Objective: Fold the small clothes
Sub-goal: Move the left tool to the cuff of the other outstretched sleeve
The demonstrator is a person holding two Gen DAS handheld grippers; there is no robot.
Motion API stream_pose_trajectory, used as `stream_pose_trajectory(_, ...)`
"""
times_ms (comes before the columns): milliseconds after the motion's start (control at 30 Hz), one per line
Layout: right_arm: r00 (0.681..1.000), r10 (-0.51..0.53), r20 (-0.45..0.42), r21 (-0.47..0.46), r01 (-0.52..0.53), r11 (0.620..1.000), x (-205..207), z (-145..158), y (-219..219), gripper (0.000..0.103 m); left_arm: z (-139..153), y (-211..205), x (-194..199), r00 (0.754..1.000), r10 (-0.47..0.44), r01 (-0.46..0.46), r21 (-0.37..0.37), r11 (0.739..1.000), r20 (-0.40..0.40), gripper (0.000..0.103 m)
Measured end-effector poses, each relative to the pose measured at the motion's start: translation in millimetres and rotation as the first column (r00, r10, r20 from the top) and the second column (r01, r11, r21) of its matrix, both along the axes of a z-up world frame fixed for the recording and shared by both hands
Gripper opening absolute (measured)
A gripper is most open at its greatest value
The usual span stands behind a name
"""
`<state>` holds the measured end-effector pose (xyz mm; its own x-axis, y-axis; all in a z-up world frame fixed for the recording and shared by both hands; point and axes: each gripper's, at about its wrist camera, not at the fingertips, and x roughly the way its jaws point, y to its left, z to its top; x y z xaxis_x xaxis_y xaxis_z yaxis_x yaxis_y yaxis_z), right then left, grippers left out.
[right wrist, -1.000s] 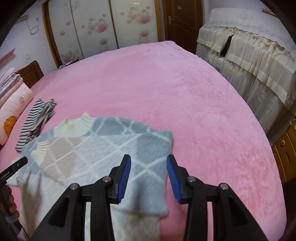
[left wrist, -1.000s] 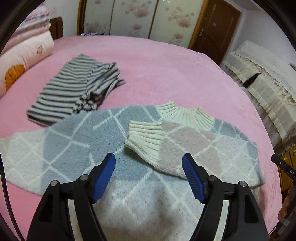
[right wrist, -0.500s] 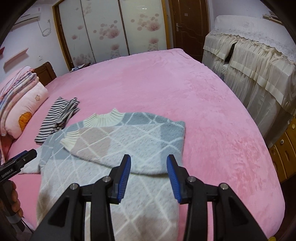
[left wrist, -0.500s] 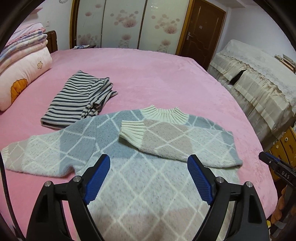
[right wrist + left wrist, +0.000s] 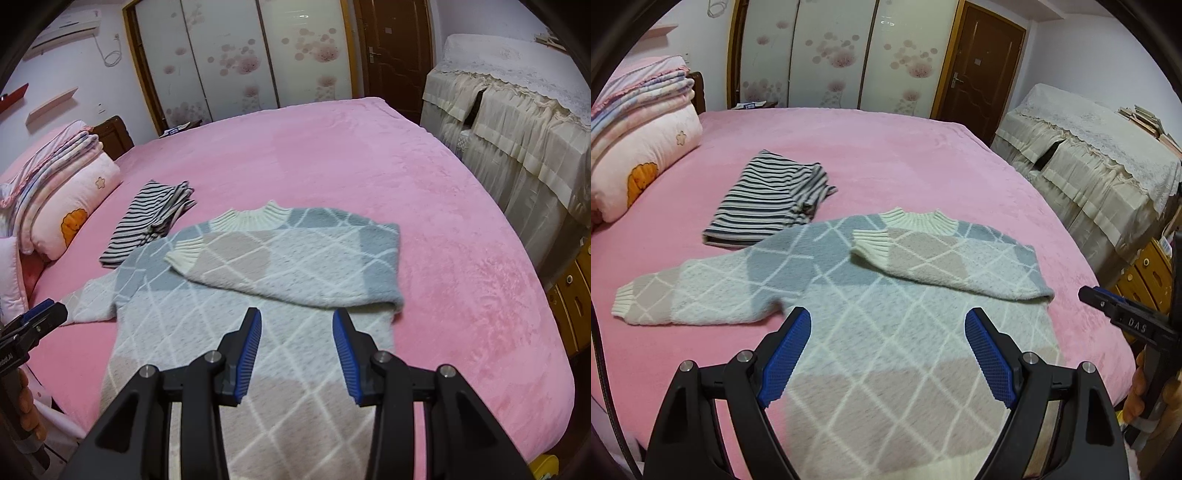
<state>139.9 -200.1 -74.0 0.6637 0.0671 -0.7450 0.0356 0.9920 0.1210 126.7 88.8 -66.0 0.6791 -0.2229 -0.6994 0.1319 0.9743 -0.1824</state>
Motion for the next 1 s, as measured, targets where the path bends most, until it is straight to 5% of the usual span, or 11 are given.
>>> stream_pose_trajectory(500,0.983,0.181,0.021,-0.014,-0.18,0.984,0.5,22.1,141.3,0.041,23.6,150.5,-25.2,0.984,0.156,-0.158,0.011,0.987,0.09,0.085)
stream_pose_trajectory(1000,0.94,0.341,0.006,-0.053,-0.34,0.939,25.9,14.6,271.0,0.041,-6.6,284.1,11.9,0.939,0.342,-0.341,-0.038,0.939,0.019,0.085)
